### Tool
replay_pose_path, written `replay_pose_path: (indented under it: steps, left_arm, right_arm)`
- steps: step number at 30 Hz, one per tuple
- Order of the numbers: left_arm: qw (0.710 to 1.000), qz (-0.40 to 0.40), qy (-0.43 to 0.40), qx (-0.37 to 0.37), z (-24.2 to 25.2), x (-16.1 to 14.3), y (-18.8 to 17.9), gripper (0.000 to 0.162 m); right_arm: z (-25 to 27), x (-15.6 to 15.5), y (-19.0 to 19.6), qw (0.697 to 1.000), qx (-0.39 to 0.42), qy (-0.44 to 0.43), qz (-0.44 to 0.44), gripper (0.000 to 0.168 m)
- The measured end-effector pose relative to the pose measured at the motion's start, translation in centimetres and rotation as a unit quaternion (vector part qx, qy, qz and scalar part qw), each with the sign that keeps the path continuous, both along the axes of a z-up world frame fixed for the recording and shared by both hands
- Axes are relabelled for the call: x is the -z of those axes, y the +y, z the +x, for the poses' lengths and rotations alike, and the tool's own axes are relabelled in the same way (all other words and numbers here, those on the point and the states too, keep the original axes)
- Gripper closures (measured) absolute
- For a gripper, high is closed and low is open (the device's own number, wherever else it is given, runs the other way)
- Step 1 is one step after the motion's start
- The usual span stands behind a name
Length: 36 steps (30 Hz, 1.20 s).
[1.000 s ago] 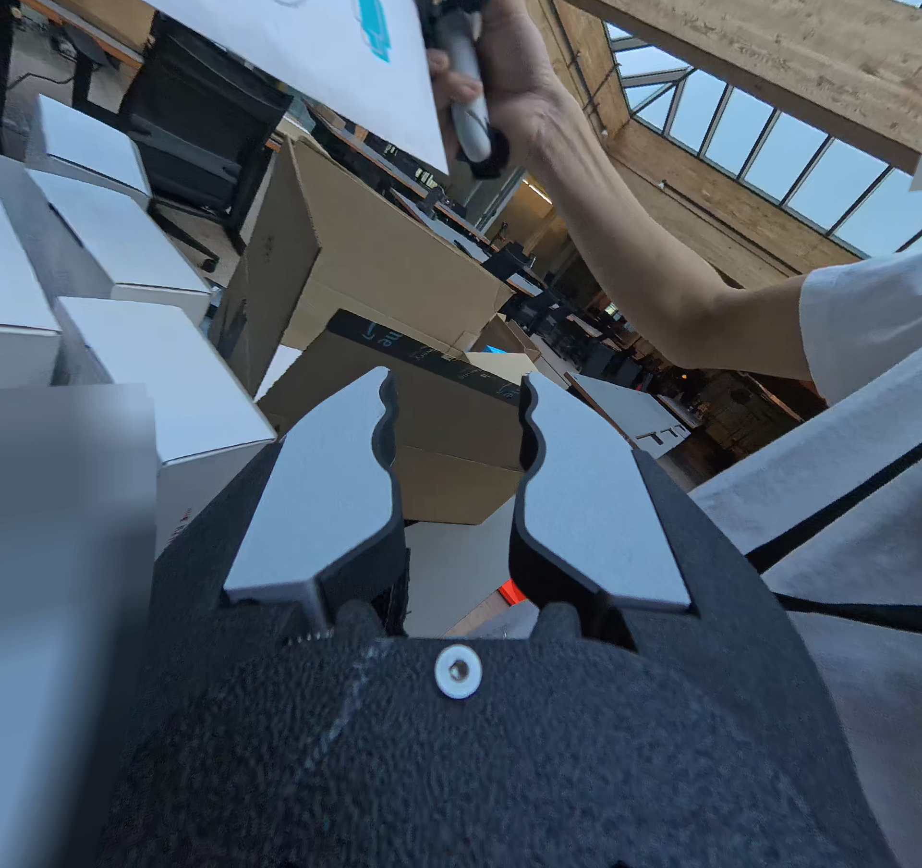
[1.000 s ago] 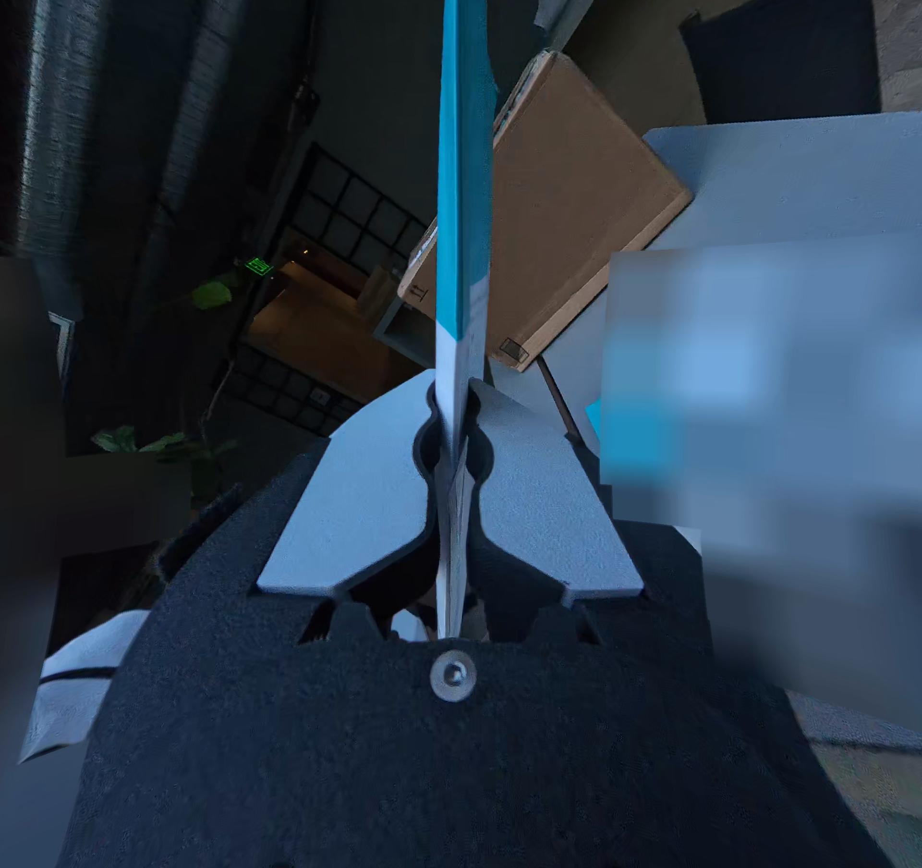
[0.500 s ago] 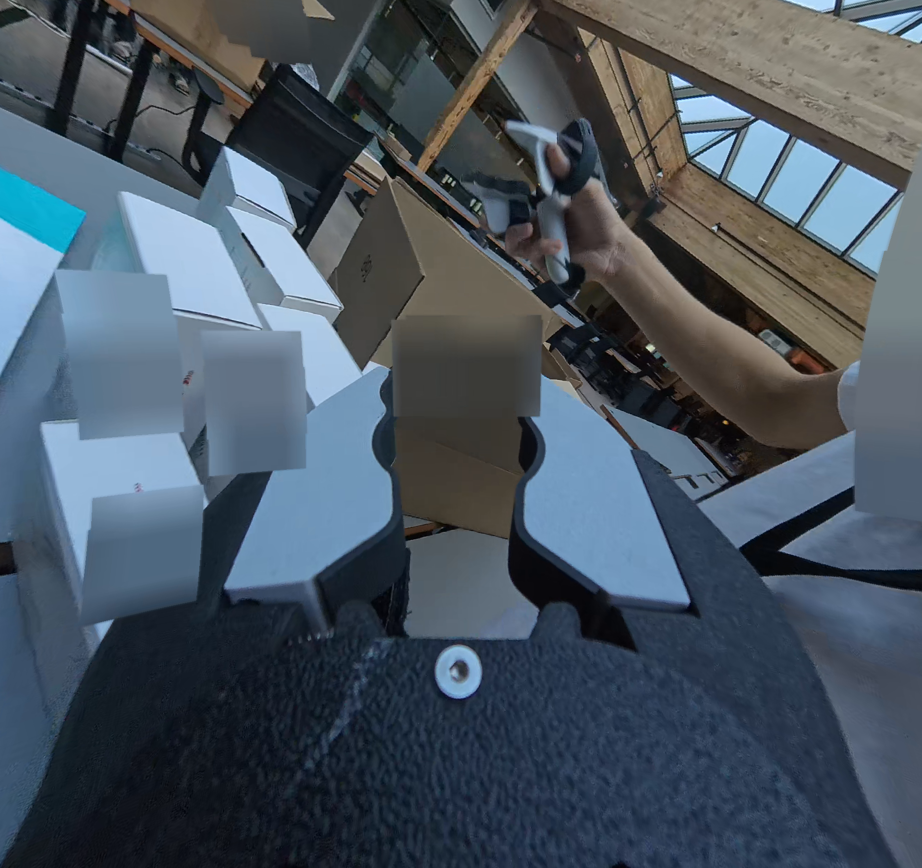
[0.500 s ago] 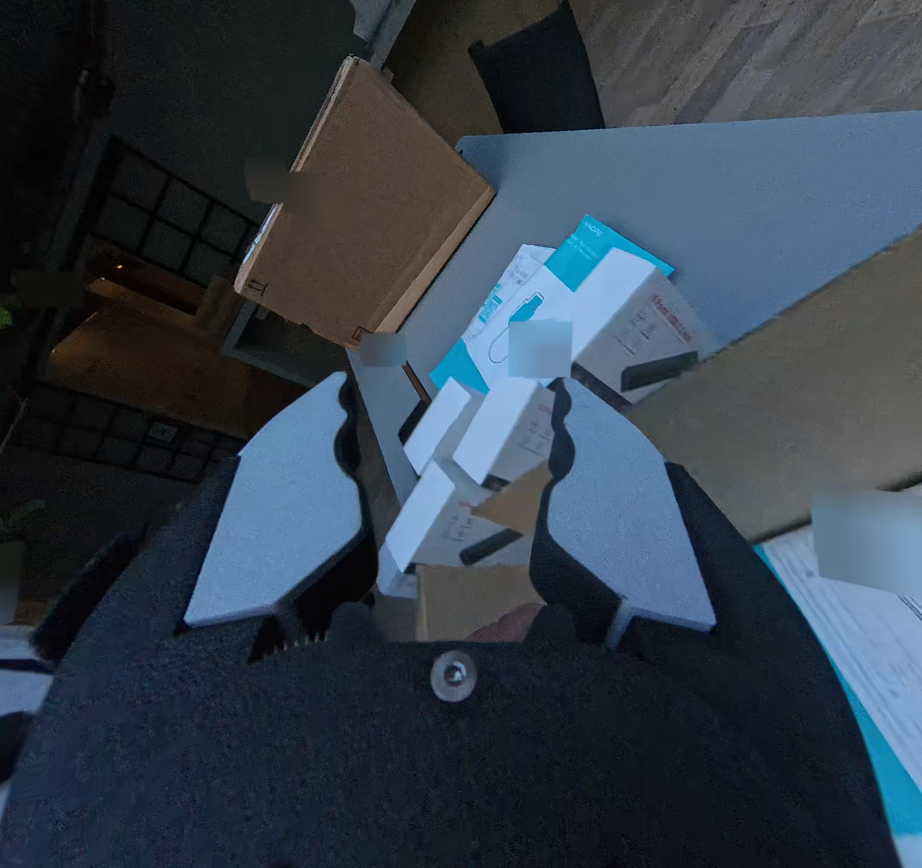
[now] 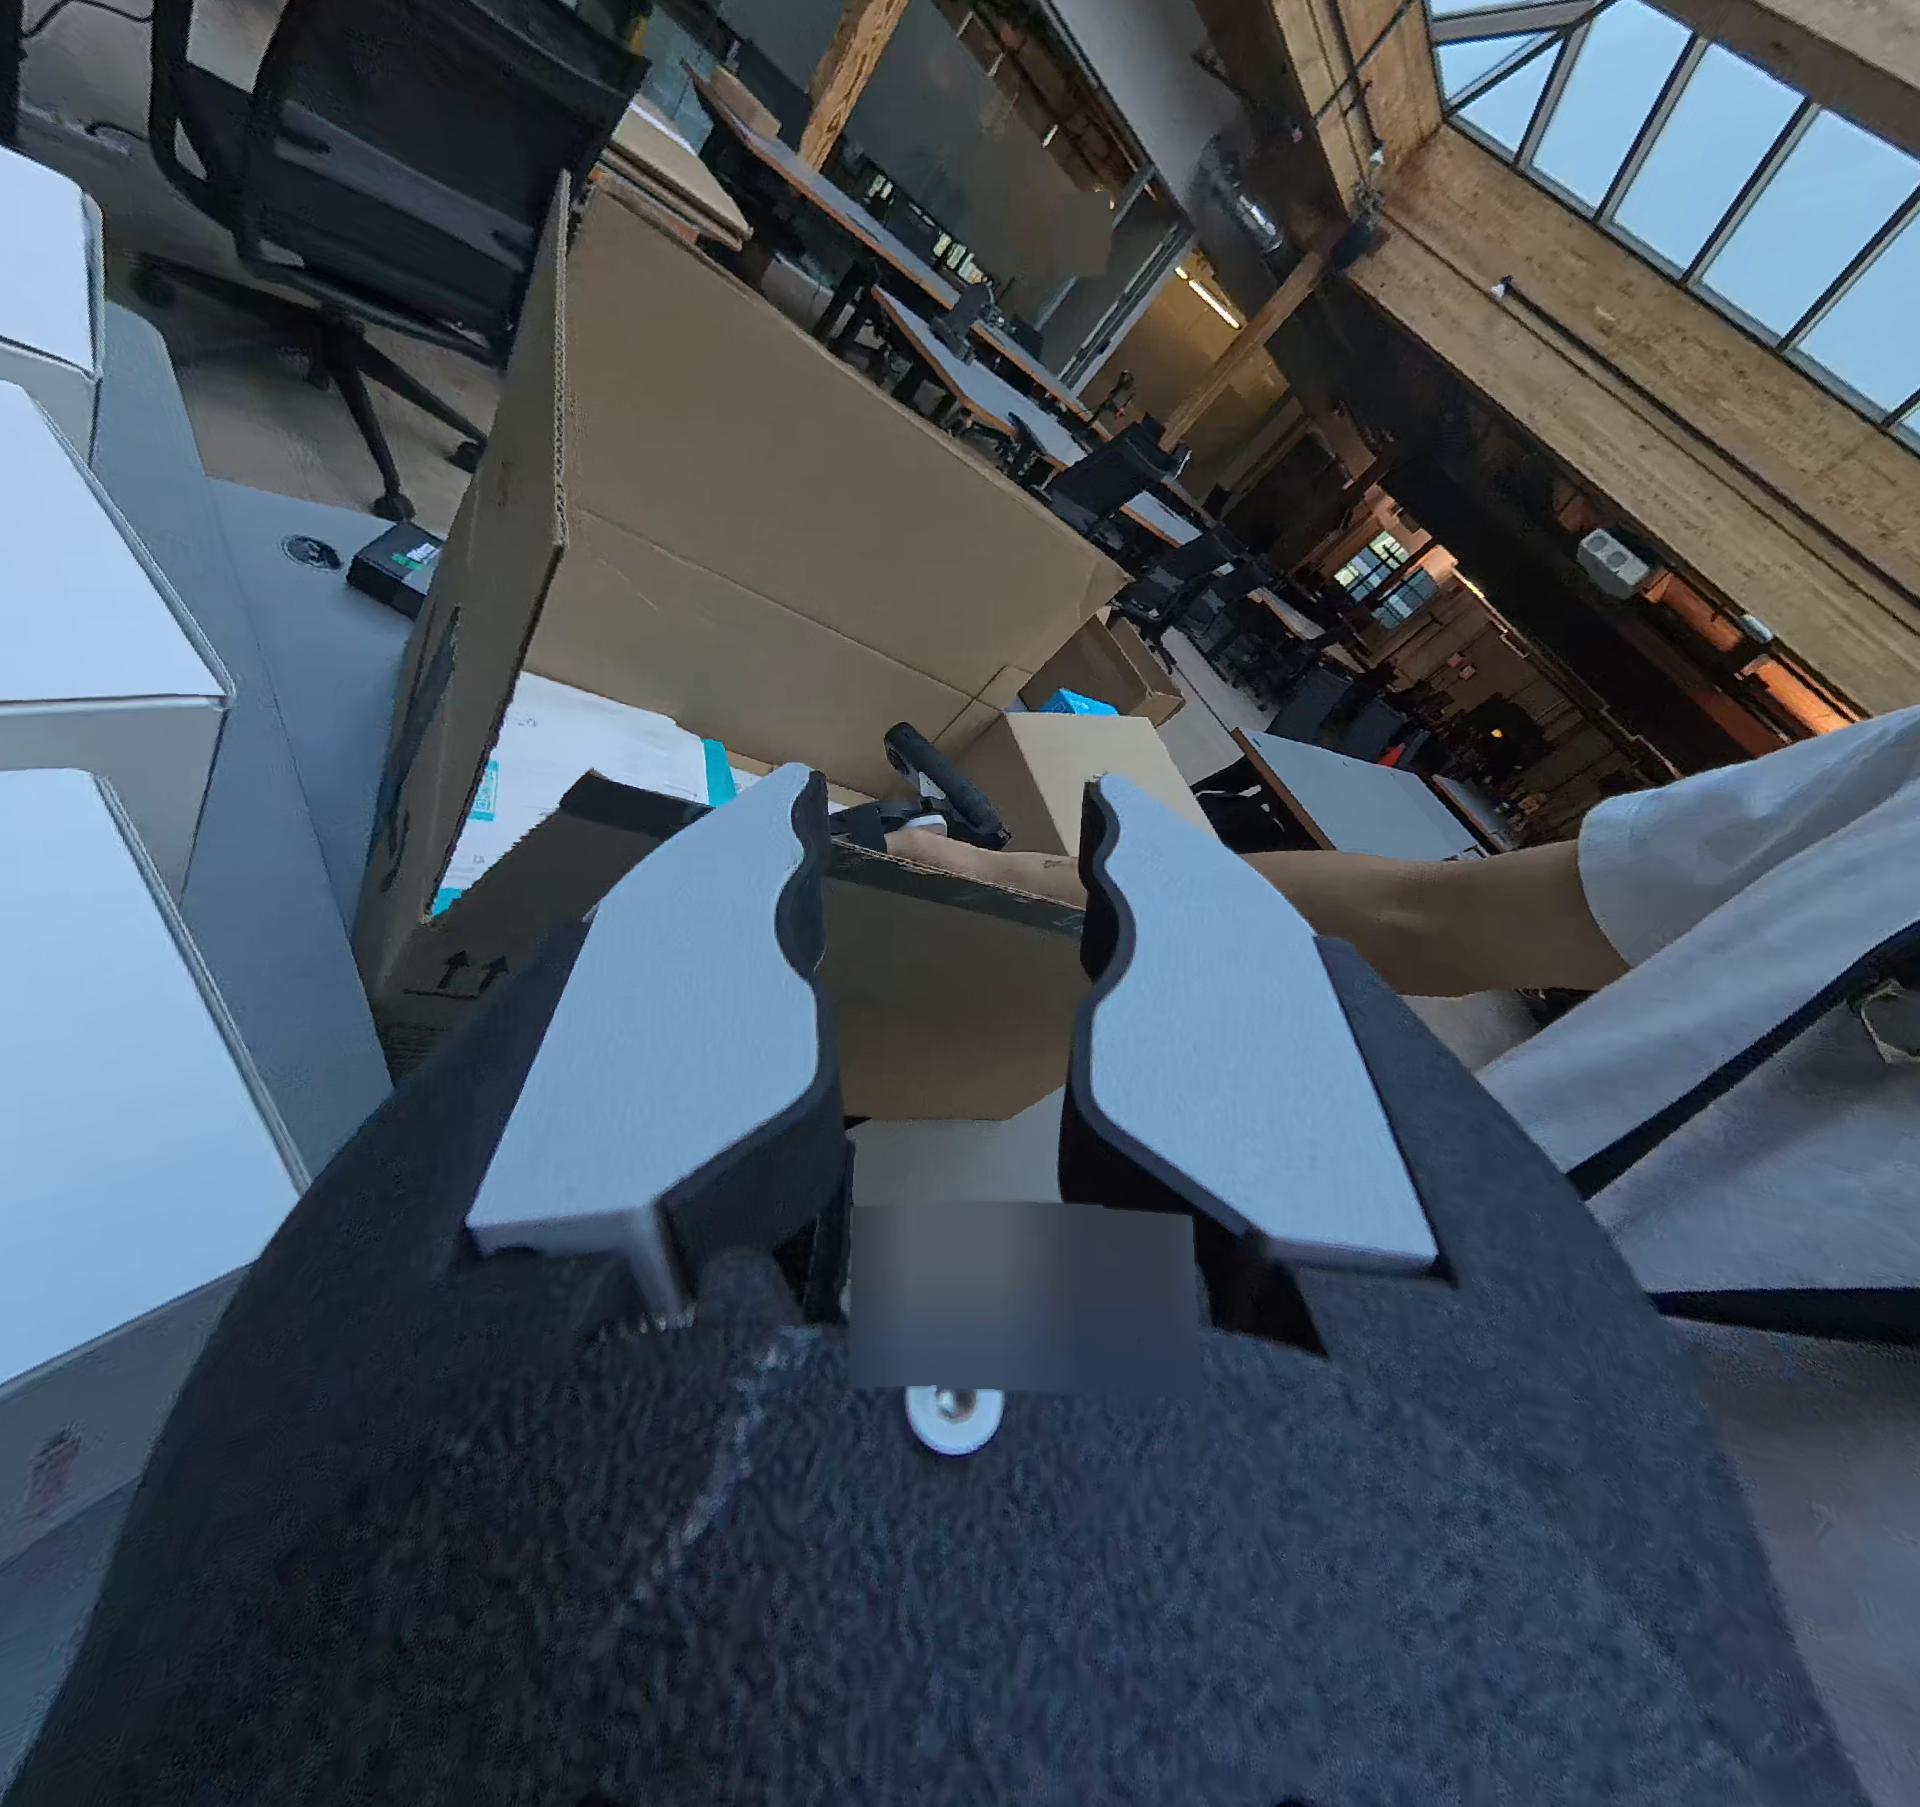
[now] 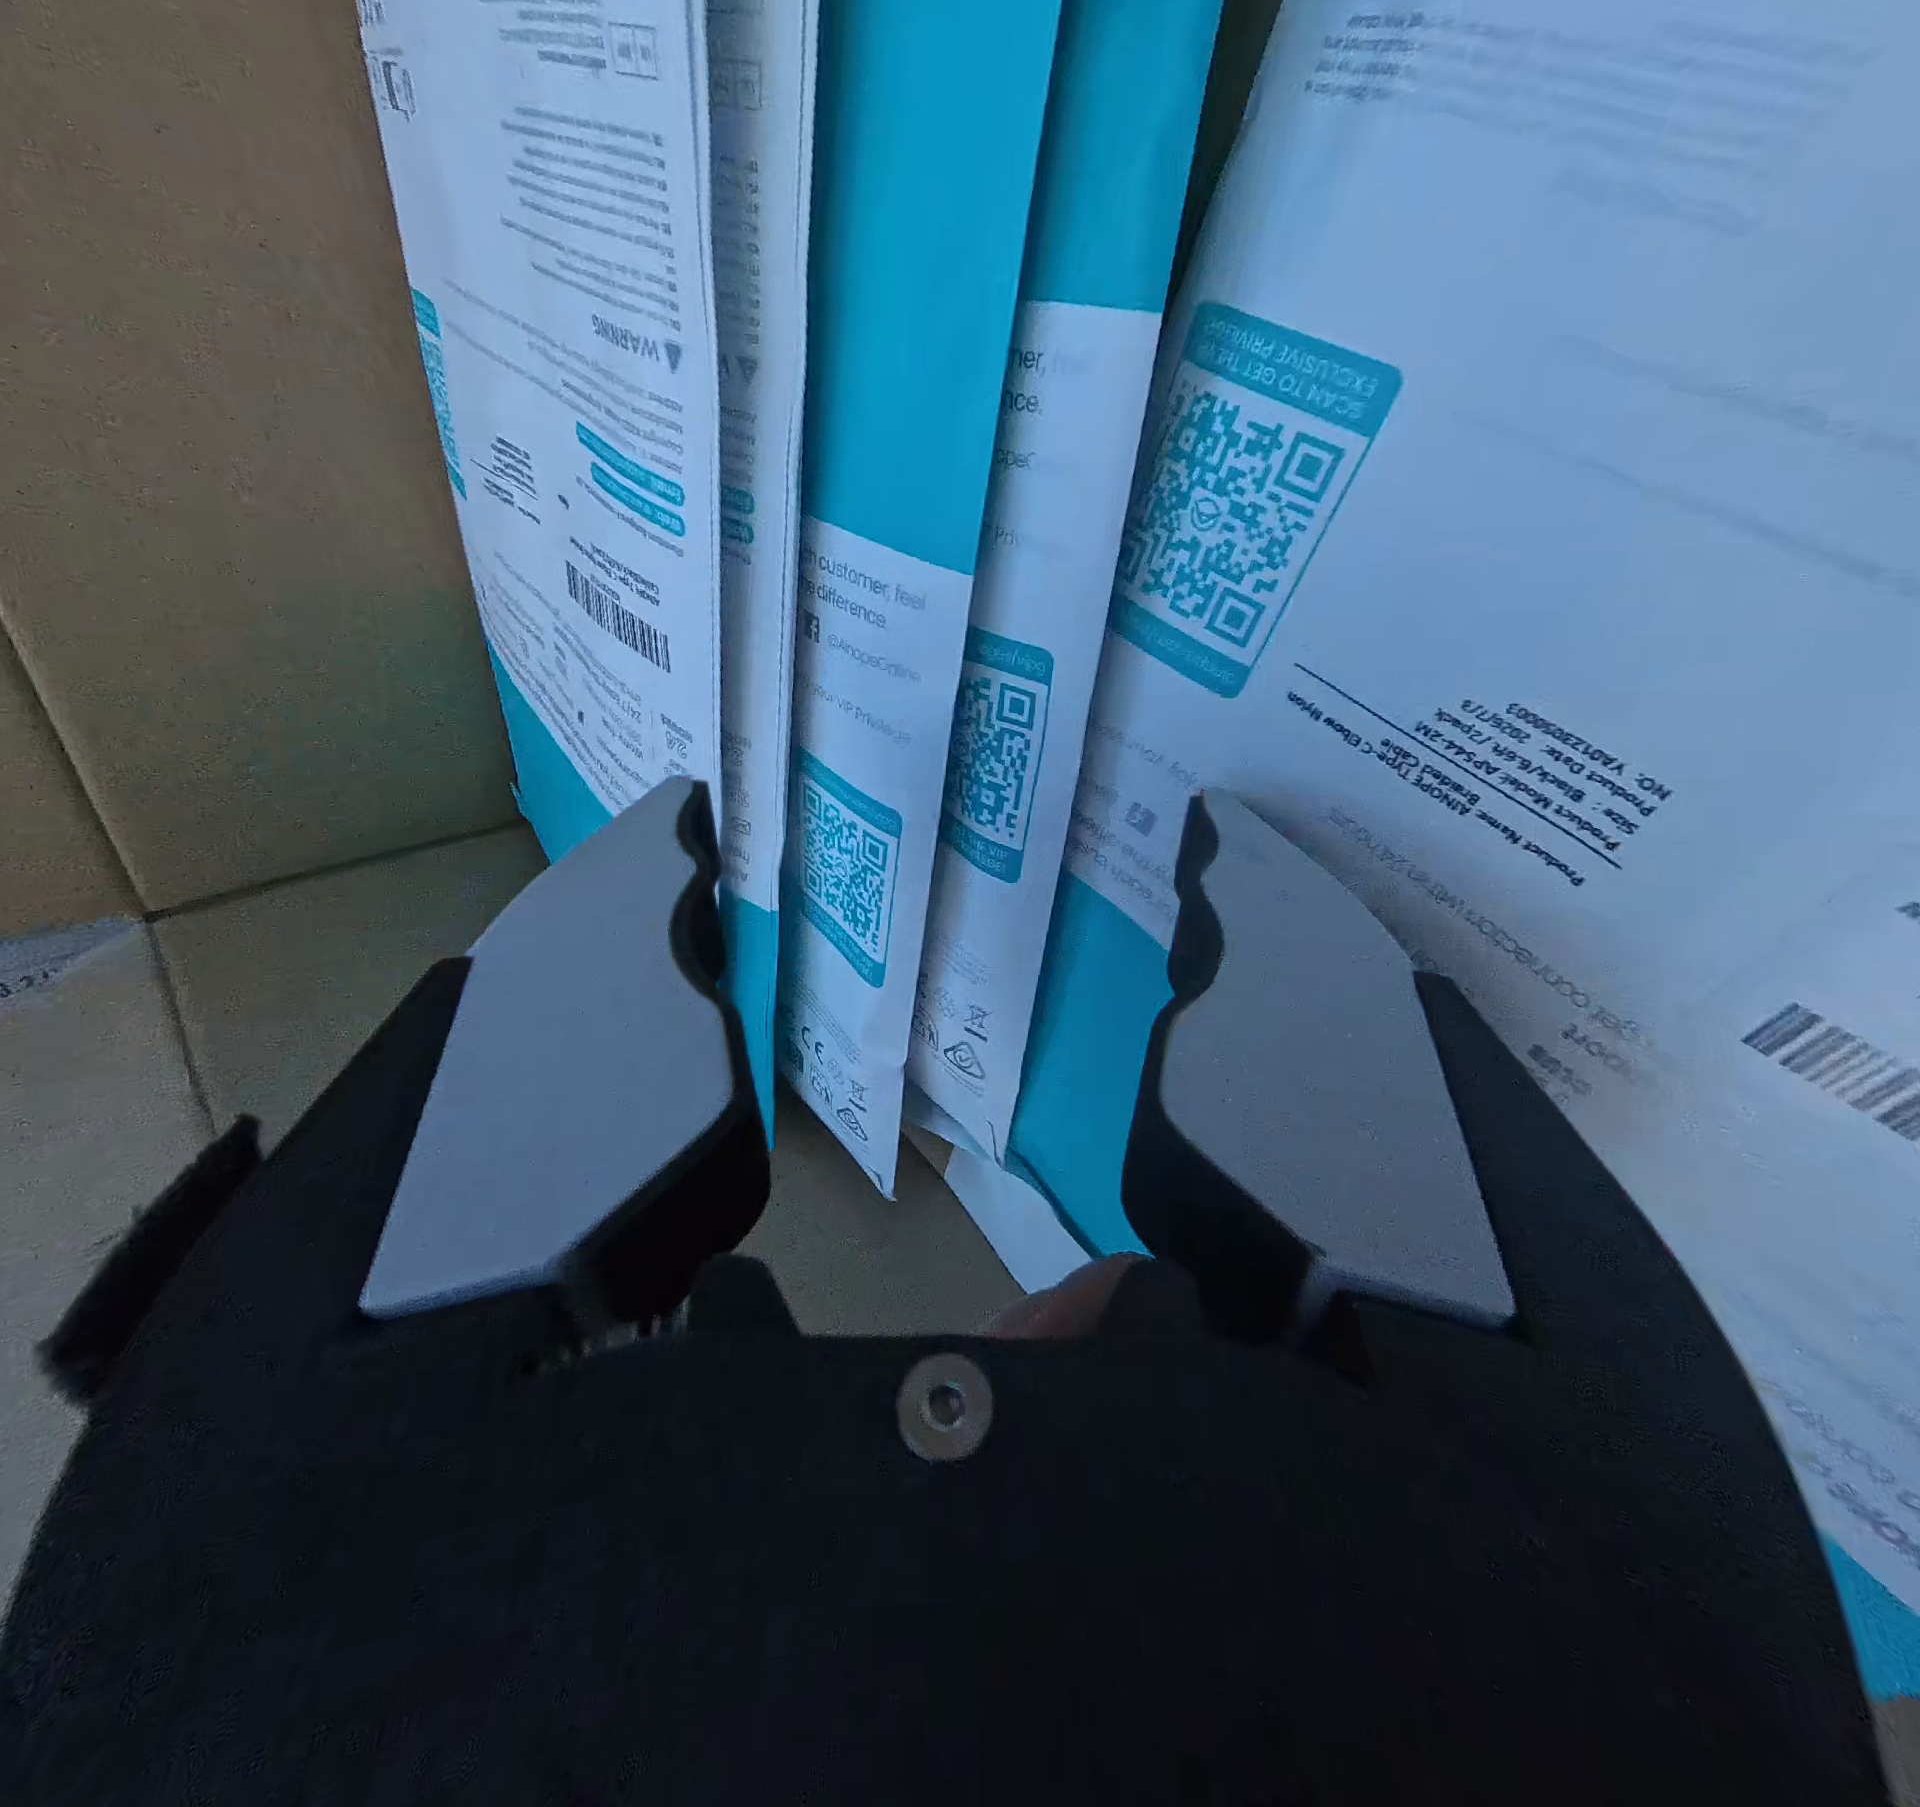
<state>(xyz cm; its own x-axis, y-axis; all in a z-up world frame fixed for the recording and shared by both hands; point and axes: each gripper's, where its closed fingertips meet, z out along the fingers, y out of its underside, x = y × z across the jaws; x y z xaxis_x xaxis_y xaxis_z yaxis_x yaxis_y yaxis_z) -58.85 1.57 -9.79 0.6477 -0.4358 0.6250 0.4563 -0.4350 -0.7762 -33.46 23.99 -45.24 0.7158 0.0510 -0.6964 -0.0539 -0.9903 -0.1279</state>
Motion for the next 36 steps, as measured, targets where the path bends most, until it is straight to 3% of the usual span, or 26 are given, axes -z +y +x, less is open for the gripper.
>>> replay_pose_path:
  steps: [5,10,11,14,15,17,18,19,20,21,23,24,26,28,30,33,36]
  left_arm:
    - [0.998,-0.036,0.041,-0.009,1.9,1.6,0.0,0.116]
    - [0.998,-0.053,0.04,-0.014,2.2,2.3,0.2,0.116]
    - [0.998,-0.057,0.037,-0.016,2.0,2.4,0.2,0.116]
    - [0.997,-0.068,0.026,-0.017,1.6,2.8,0.1,0.116]
    - [0.997,-0.07,0.023,-0.015,1.4,2.8,0.1,0.116]
    - [0.997,-0.068,0.02,-0.012,1.1,2.7,-0.1,0.116]
    - [0.997,-0.067,0.023,-0.012,0.9,2.7,-0.3,0.117]
    - [0.997,-0.067,0.027,-0.013,0.6,2.9,-0.4,0.117]
    - [0.997,-0.069,0.03,-0.016,0.3,3.1,-0.5,0.117]
    - [0.997,-0.074,0.03,-0.021,-0.1,3.3,-0.6,0.117]
    - [0.996,-0.079,0.015,-0.029,-0.6,3.6,-0.8,0.117]
    - [0.996,-0.081,0.003,-0.031,-0.8,3.6,-0.8,0.117]
    - [0.996,-0.082,-0.021,-0.029,-0.8,3.4,-0.9,0.117]
    - [0.996,-0.078,-0.032,-0.024,-0.7,2.9,-1.2,0.117]
    - [0.997,-0.072,-0.018,-0.022,-0.6,2.8,-1.4,0.117]
    - [0.998,-0.052,0.005,-0.016,-0.7,2.5,-1.8,0.117]
    - [1.0,-0.027,-0.006,-0.007,-1.0,1.7,-1.9,0.117]
  right_arm:
    - [-3.3,0.0,0.6,0.999,-0.04,0.007,0.014,0.08]
    - [-7.6,-6.2,2.0,0.979,-0.035,0.199,0.027,0.121]
    - [-8.6,-6.7,1.9,0.977,-0.043,0.207,0.033,0.116]
    - [-11.3,-3.6,0.2,0.989,-0.114,0.091,0.009,0.058]
    - [-11.4,-1.9,-0.1,0.99,-0.138,0.034,0.011,0.059]
    - [-10.9,0.0,0.3,0.992,-0.127,-0.004,0.012,0.104]
    - [-11.0,-0.7,0.9,0.995,-0.082,0.048,-0.007,0.122]
    - [-11.5,-2.5,1.5,0.989,-0.039,0.138,-0.027,0.129]
    - [-11.9,-4.5,1.9,0.977,-0.02,0.21,-0.019,0.129]
    - [-12.3,-5.7,1.9,0.973,-0.034,0.229,0.016,0.127]
    - [-13.1,-4.6,1.8,0.98,-0.089,0.163,0.074,0.116]
    - [-13.5,-3.3,1.6,0.985,-0.103,0.131,0.054,0.105]
    - [-14.3,-1.4,1.6,0.989,-0.087,0.119,-0.028,0.116]
    - [-14.5,-1.7,2.2,0.984,-0.065,0.162,-0.038,0.135]
    - [-14.6,-2.7,2.1,0.983,-0.072,0.168,-0.015,0.14]
    - [-14.3,-6.3,1.6,0.983,-0.091,0.155,0.034,0.143]
    - [-12.5,-13.7,0.5,0.975,-0.121,0.164,0.092,0.143]
